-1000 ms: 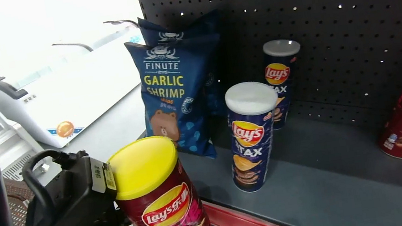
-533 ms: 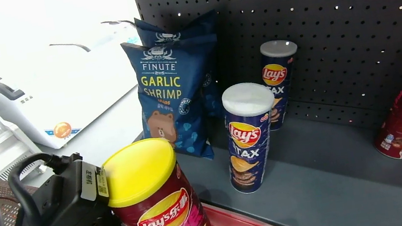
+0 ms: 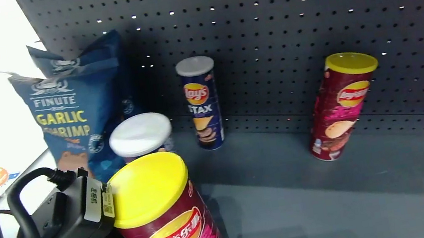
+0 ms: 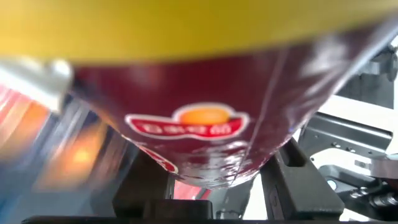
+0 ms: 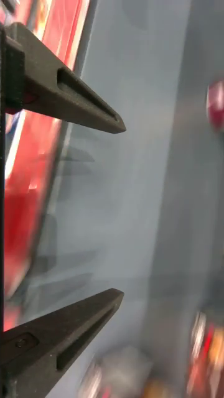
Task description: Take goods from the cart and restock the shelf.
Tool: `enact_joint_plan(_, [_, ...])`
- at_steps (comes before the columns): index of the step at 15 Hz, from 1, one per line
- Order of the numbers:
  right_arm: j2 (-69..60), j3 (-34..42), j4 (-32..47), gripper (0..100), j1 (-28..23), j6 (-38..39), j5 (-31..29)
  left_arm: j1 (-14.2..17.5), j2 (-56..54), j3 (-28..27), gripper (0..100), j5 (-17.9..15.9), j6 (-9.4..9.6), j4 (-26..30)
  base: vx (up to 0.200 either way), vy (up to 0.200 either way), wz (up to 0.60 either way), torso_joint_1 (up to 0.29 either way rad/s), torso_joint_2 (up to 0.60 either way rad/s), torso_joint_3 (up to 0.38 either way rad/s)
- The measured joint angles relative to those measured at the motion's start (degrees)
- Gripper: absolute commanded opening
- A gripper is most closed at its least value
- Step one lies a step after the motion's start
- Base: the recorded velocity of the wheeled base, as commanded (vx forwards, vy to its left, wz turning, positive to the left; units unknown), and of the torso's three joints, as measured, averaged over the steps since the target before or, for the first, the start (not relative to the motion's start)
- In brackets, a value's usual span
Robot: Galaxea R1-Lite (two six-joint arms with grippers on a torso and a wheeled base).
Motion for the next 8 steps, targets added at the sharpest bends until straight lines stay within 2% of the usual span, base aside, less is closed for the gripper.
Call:
enact_joint_plan(3, [0.00, 0.00, 0.00, 100, 0.00, 0.00, 0.00, -0.41, -0.20, 0.11, 0, -0.16, 0.00, 0.05, 0.000, 0.000, -0.60, 0.004, 0.00, 0.005])
enact_joint_plan(8, [-0.02, 0.00, 0.00, 100, -0.05, 0.02, 0.00, -0.46, -0.50, 1.66, 0, -0.07, 0.00, -0.28, 0.000, 0.000, 0.00, 0.000, 0.00, 0.000])
